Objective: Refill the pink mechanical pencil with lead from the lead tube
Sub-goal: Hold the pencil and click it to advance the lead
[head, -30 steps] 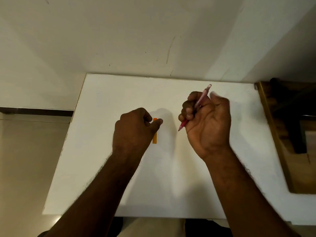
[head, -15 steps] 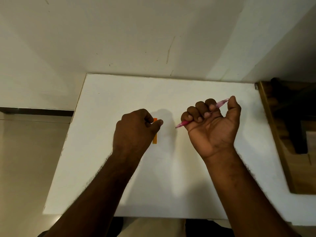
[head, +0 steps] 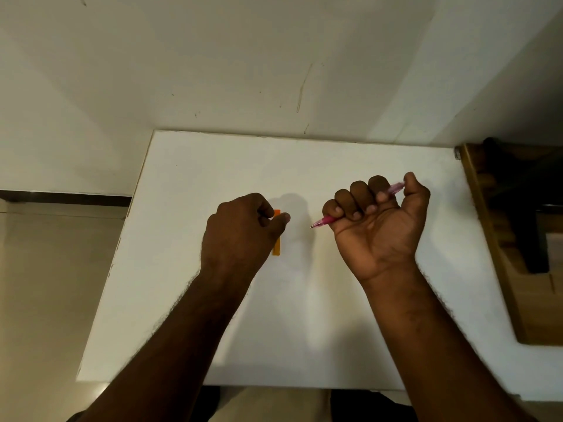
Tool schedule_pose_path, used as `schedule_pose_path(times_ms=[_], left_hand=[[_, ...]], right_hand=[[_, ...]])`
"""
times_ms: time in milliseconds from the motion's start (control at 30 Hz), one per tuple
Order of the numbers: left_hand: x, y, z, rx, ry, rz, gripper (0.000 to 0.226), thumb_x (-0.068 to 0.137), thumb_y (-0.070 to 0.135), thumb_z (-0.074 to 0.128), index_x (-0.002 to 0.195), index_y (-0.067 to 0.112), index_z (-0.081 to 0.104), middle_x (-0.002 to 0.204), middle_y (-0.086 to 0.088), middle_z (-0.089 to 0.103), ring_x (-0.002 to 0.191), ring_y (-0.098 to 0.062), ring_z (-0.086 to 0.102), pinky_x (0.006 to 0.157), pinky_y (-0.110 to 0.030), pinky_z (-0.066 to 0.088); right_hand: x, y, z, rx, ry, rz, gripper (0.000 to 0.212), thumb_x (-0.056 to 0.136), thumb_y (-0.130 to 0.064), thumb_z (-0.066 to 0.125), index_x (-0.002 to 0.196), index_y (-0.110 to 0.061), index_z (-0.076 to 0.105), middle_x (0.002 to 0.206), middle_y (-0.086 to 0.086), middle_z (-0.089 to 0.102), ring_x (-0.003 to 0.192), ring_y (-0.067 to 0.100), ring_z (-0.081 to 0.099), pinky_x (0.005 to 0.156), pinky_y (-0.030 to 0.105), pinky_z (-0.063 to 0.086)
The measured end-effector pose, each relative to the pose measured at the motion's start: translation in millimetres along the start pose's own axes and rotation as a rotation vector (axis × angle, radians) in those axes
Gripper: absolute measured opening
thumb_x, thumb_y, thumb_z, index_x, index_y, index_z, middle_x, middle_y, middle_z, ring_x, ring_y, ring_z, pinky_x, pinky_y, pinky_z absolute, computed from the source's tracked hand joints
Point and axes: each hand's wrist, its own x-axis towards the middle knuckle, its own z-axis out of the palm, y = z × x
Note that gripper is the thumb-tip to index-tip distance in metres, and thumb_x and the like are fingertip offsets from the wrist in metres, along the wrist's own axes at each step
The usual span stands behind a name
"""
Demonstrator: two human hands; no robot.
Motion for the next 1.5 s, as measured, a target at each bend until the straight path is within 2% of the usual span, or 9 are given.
schedule_pose_path(times_ms=[233, 367, 533, 700, 833, 967, 1133, 1267, 1500], left_hand=[[-0.5, 0.7, -0.1, -0.010, -0.008, -0.006, 0.026, 0.081, 0.054, 0.072, 0.077, 0.029, 0.064, 0.067, 0.015, 0.064, 0.065, 0.002, 0.059, 0.052, -0.018, 0.033], [-0.8, 1.2, -0.1, -0.001, -0.006, -0.003, 0.025, 0.081, 0.054, 0.072, 0.076, 0.030, 0.064, 0.067, 0.016, 0.063, 0.064, 0.003, 0.058, 0.052, -0.018, 0.033], [0.4, 1.8, 0.4, -0.005, -0.014, -0.002, 0.025, 0.081, 0.053, 0.072, 0.077, 0.030, 0.064, 0.069, 0.015, 0.065, 0.066, 0.000, 0.061, 0.053, -0.018, 0.034], [0.1, 1.6, -0.2, 0.004, -0.015, -0.001, 0.025, 0.081, 0.052, 0.072, 0.077, 0.029, 0.065, 0.069, 0.015, 0.065, 0.067, 0.000, 0.061, 0.053, -0.019, 0.034], [-0.1, 2.0, -0.7, 0.003, -0.019, 0.000, 0.024, 0.081, 0.051, 0.072, 0.078, 0.028, 0.066, 0.069, 0.015, 0.065, 0.068, -0.001, 0.061, 0.053, -0.018, 0.033], [-0.6, 3.2, -0.2, 0.006, -0.018, -0.001, 0.024, 0.081, 0.051, 0.072, 0.079, 0.028, 0.066, 0.069, 0.015, 0.065, 0.066, 0.000, 0.060, 0.052, -0.019, 0.033], [-0.8, 2.7, -0.5, 0.007, -0.012, 0.006, 0.024, 0.081, 0.051, 0.072, 0.079, 0.028, 0.067, 0.070, 0.015, 0.065, 0.066, 0.000, 0.060, 0.052, -0.018, 0.033], [-1.0, 2.8, -1.1, 0.004, -0.007, 0.005, 0.025, 0.081, 0.052, 0.072, 0.078, 0.028, 0.066, 0.069, 0.015, 0.065, 0.066, 0.000, 0.060, 0.053, -0.018, 0.033], [-1.9, 4.1, -2.6, 0.009, -0.010, 0.000, 0.024, 0.082, 0.052, 0.071, 0.078, 0.029, 0.066, 0.070, 0.017, 0.066, 0.068, -0.001, 0.063, 0.054, -0.019, 0.036]], right_hand=[[-0.6, 1.6, 0.1, -0.027, -0.004, -0.013, 0.054, 0.092, -0.063, 0.041, 0.063, -0.018, 0.034, 0.055, -0.002, 0.026, 0.054, 0.018, 0.022, 0.056, 0.031, 0.031], [-0.6, 0.6, 0.1, -0.049, 0.011, -0.030, 0.045, 0.090, -0.052, 0.042, 0.061, -0.018, 0.033, 0.054, -0.002, 0.025, 0.054, 0.019, 0.021, 0.055, 0.031, 0.031], [-0.1, 0.1, 1.5, -0.049, 0.019, -0.033, 0.053, 0.091, -0.063, 0.041, 0.062, -0.019, 0.032, 0.056, -0.002, 0.024, 0.054, 0.019, 0.020, 0.056, 0.031, 0.029], [0.3, 0.3, 1.9, -0.046, 0.030, -0.055, 0.047, 0.093, -0.052, 0.039, 0.060, -0.019, 0.033, 0.053, -0.002, 0.025, 0.052, 0.018, 0.021, 0.055, 0.030, 0.031], [-0.2, 1.1, 2.7, -0.034, 0.032, -0.059, 0.051, 0.093, -0.059, 0.040, 0.062, -0.018, 0.035, 0.055, -0.003, 0.026, 0.052, 0.017, 0.022, 0.055, 0.030, 0.031], [-0.6, 0.9, 3.0, -0.060, 0.027, -0.054, 0.044, 0.089, -0.052, 0.042, 0.061, -0.018, 0.036, 0.055, -0.003, 0.026, 0.053, 0.018, 0.022, 0.055, 0.030, 0.031], [-1.1, 1.8, 2.7, -0.052, 0.023, -0.037, 0.050, 0.092, -0.059, 0.040, 0.062, -0.018, 0.037, 0.056, -0.003, 0.027, 0.054, 0.018, 0.022, 0.055, 0.030, 0.030], [-0.2, 2.3, 2.8, -0.053, 0.022, -0.040, 0.045, 0.092, -0.052, 0.039, 0.062, -0.018, 0.038, 0.056, -0.003, 0.027, 0.053, 0.018, 0.023, 0.055, 0.030, 0.031], [-0.6, 1.4, 2.2, -0.047, 0.025, -0.030, 0.046, 0.092, -0.053, 0.039, 0.062, -0.018, 0.038, 0.056, -0.003, 0.028, 0.053, 0.018, 0.023, 0.055, 0.030, 0.031]])
